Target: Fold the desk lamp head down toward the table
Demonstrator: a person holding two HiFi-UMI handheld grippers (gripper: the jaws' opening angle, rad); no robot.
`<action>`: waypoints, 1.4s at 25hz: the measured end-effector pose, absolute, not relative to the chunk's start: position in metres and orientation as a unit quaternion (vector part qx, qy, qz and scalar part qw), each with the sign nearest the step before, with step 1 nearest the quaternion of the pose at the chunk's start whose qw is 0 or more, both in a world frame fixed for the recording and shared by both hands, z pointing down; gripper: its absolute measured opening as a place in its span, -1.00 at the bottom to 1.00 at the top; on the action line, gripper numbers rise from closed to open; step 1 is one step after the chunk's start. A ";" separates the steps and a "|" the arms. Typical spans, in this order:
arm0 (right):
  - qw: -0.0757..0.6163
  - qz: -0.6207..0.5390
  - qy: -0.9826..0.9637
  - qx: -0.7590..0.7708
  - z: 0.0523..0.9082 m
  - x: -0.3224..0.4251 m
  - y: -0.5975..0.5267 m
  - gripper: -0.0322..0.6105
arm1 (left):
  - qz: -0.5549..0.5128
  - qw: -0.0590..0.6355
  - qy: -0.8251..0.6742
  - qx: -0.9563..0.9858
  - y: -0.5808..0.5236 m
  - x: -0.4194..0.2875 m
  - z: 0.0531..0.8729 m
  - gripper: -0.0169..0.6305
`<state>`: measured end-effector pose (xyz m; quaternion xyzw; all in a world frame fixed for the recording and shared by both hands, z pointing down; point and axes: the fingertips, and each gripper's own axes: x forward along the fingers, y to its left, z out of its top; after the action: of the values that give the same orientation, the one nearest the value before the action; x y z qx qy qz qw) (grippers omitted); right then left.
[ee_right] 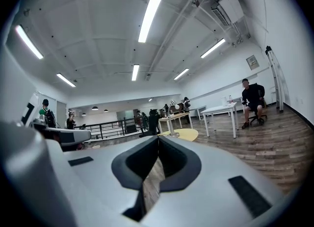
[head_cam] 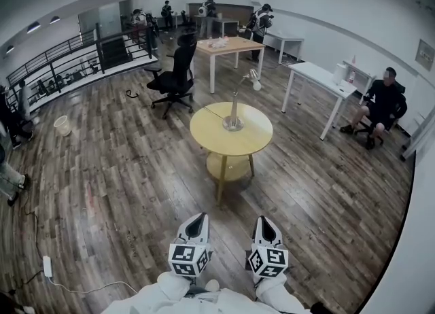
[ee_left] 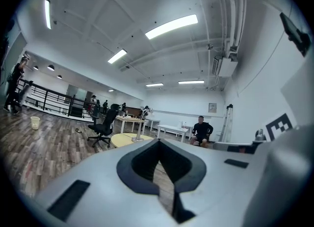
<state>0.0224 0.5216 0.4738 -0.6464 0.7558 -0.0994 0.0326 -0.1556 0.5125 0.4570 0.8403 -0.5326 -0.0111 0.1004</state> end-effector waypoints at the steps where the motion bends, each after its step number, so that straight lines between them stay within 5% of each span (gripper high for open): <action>1: 0.033 -0.100 0.757 -0.645 0.473 0.020 0.511 -0.86 | -0.010 0.100 -0.533 0.840 0.502 -0.156 0.458 -0.95; 35: 0.030 -0.101 0.755 -0.647 0.473 0.073 0.232 -0.86 | 0.006 0.105 -0.532 0.840 0.227 -0.101 0.470 -0.95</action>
<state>0.0729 0.2317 0.4729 -0.6467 0.7554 -0.1008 0.0301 -0.1010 0.2265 0.4695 0.8403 -0.5318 0.0063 0.1051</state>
